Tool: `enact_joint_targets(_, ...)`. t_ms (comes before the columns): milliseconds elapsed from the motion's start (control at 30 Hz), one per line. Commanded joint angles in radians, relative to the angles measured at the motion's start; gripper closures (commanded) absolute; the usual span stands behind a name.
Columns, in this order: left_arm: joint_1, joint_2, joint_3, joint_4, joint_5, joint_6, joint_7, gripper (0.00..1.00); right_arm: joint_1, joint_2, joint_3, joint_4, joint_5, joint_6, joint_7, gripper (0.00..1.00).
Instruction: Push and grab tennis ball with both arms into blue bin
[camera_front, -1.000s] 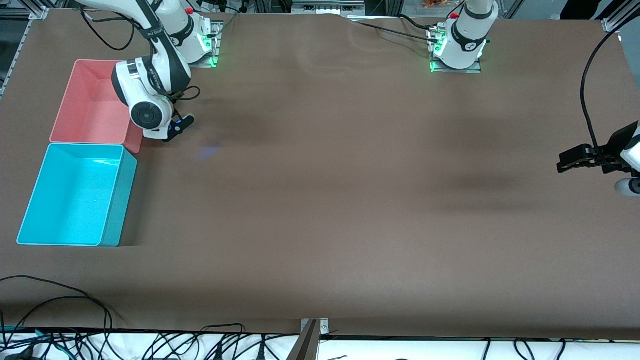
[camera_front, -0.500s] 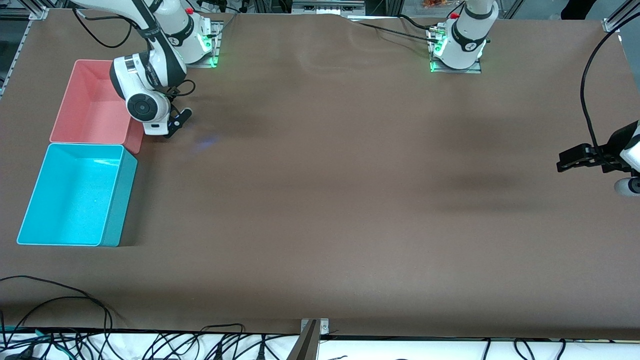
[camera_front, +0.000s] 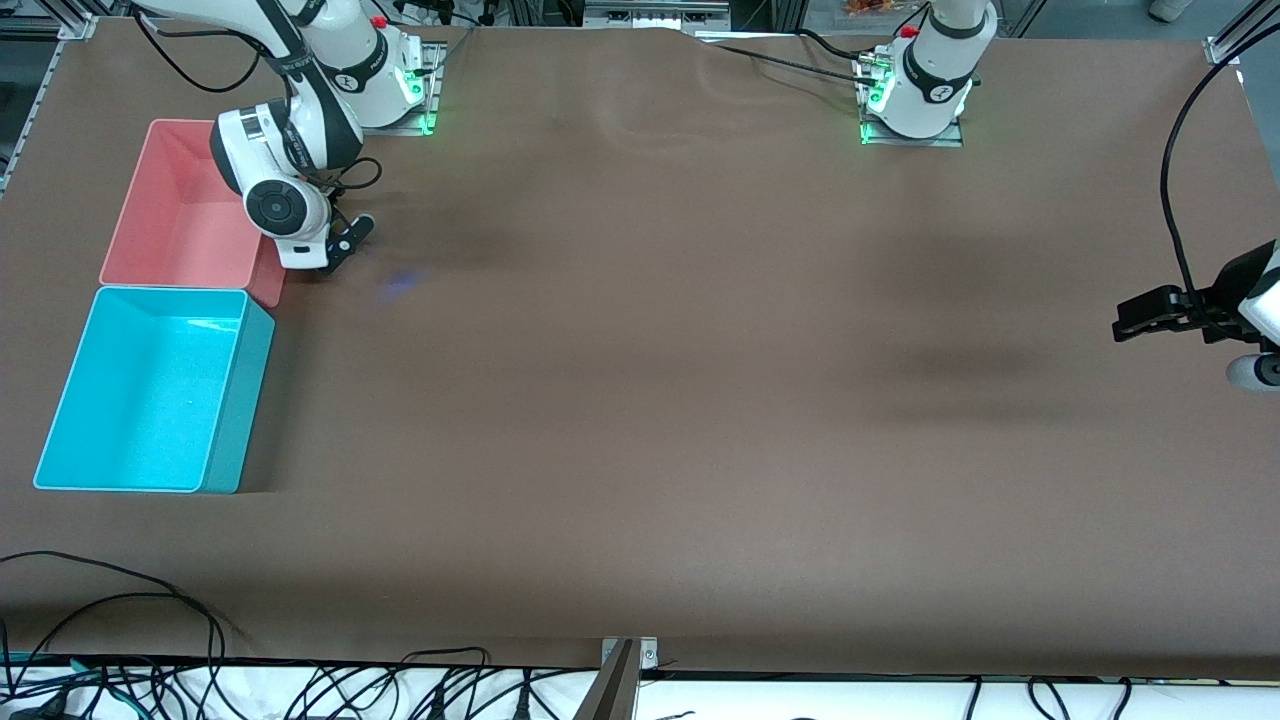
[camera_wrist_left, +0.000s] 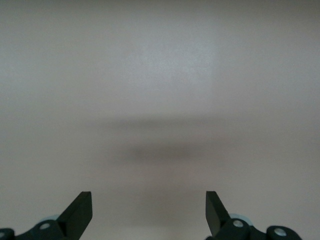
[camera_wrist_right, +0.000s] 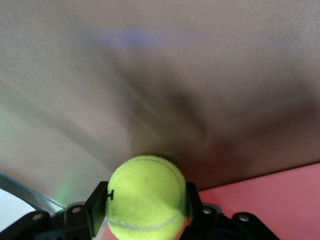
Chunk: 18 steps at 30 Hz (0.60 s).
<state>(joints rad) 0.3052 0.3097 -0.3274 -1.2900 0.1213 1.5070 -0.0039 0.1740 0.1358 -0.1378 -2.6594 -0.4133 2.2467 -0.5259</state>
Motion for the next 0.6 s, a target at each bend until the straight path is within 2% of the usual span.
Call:
enact_joint_targets(0, 0.003, -0.009, -0.002, 0.009, 0.015, -0.021, 0.015, 0.00, 0.004, -0.044, -0.008, -0.005, -0.019, -0.002, -0.011, 0.68)
enact_joint_targets(233, 0.003, -0.008, -0.002, 0.009, 0.015, -0.021, 0.016, 0.00, 0.005, -0.111, -0.005, 0.036, -0.007, -0.013, 0.000, 0.69)
enact_joint_targets(367, 0.003, -0.009, -0.001, 0.011, 0.015, -0.021, 0.016, 0.00, 0.007, -0.110, -0.005, 0.093, 0.050, -0.050, 0.000, 0.69)
enact_joint_targets(567, 0.003, -0.007, -0.001, 0.011, 0.017, -0.021, 0.015, 0.00, 0.007, -0.091, -0.005, 0.260, 0.128, -0.199, -0.002, 0.69)
